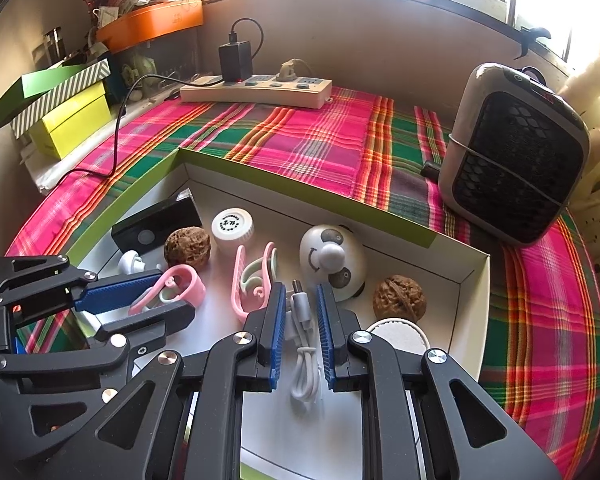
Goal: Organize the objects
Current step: 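Lower both tools into the box and open them to release the items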
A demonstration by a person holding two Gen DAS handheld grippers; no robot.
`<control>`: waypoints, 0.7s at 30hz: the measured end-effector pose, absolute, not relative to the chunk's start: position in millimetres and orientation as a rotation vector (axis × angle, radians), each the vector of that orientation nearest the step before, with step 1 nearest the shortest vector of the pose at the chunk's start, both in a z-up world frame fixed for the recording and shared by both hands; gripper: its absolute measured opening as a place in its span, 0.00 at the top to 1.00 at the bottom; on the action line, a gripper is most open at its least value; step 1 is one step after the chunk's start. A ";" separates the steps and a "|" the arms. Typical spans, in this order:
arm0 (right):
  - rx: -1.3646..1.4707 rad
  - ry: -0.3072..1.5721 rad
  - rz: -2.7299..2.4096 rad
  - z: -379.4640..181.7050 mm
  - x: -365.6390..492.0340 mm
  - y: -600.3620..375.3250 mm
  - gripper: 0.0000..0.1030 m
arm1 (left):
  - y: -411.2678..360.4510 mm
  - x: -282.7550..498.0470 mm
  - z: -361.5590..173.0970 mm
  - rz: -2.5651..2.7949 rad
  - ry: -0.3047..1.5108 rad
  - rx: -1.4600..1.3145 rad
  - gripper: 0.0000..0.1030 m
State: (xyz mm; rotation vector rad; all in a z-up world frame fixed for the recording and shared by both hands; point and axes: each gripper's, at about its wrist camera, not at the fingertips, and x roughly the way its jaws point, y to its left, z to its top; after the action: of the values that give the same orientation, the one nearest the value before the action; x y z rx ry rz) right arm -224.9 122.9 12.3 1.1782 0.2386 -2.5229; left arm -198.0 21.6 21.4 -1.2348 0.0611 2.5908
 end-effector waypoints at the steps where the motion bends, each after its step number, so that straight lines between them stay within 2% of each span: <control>1: 1.178 0.236 -2.522 12.0 -225.0 123.1 0.84 | 21.5 -198.4 21.4 2.592 0.063 -1.233 0.79; 21: 1.192 0.226 -2.520 11.0 -225.7 121.7 0.83 | 19.9 -199.0 21.7 2.603 0.060 -1.245 0.72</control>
State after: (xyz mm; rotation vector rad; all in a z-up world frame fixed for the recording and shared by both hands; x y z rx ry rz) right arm -225.7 121.7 11.0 1.1921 0.2255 -2.5199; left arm -199.0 19.9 21.7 -1.2453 0.0598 2.6035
